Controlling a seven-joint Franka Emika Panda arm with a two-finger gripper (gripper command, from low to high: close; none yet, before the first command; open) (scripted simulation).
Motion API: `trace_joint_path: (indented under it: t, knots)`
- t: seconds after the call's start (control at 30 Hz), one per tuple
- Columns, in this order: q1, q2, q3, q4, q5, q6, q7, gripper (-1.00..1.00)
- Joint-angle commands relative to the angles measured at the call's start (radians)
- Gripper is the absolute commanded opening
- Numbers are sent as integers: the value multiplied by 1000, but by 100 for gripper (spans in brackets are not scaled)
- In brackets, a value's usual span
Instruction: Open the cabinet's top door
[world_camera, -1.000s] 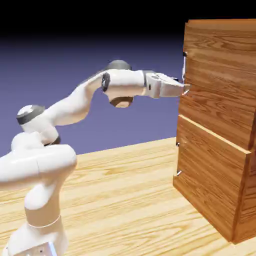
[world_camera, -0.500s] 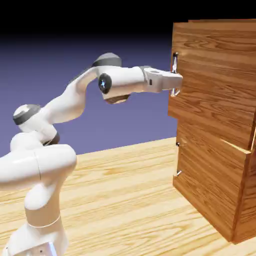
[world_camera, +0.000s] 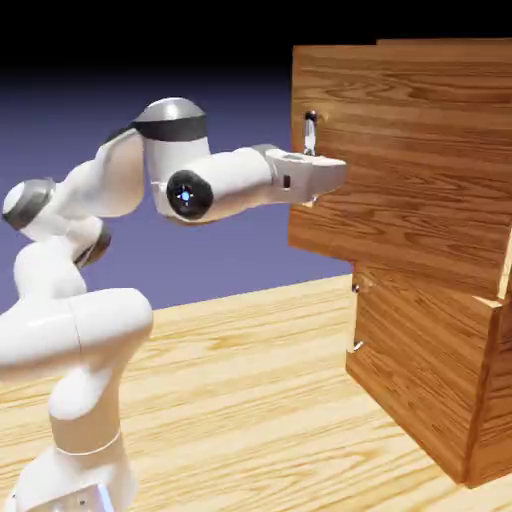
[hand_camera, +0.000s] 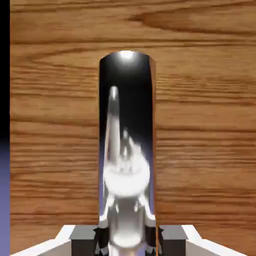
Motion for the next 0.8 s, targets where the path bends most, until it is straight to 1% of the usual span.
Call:
trace_joint_path:
  t: [0.0, 0.2, 0.4, 0.57, 0.77]
  knots:
    - [-16, -24, -19, -1, -24, -42, -20, -100]
    - [-133, -197, -113, 31, -186, -303, -154, -100]
    - [-271, -414, -145, 131, -381, -533, -322, -100]
    - [-371, -595, -124, 252, -549, -659, -466, -100]
    - [-456, -813, -68, 422, -746, -732, -617, -100]
